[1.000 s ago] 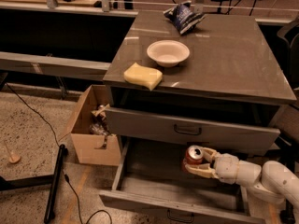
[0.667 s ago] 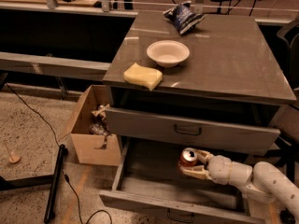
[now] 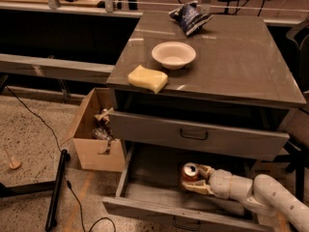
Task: Place coke can into middle drawer
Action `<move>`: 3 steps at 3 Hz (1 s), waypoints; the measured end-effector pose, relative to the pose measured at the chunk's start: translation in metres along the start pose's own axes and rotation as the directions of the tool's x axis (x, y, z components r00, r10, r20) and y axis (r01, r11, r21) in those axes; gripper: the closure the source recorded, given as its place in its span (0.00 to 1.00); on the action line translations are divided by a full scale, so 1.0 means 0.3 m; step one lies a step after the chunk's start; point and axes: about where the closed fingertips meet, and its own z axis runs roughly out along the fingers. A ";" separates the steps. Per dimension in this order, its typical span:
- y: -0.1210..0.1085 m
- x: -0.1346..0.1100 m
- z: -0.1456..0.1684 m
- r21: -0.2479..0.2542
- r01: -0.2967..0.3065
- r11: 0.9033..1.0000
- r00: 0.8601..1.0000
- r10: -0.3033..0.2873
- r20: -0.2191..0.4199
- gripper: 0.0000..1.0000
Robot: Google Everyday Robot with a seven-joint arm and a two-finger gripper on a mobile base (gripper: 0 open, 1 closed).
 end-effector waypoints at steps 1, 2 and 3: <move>0.010 0.052 0.030 0.012 -0.006 1.000 1.000 0.006 -0.030 0.83; -0.011 0.088 0.068 0.020 0.009 1.000 0.999 -0.008 -0.053 0.58; -0.028 0.107 0.086 0.031 0.021 0.999 0.998 -0.019 -0.067 0.36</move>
Offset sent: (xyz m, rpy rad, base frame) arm 0.0230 0.0107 -0.0437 -0.0890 0.0019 -0.0357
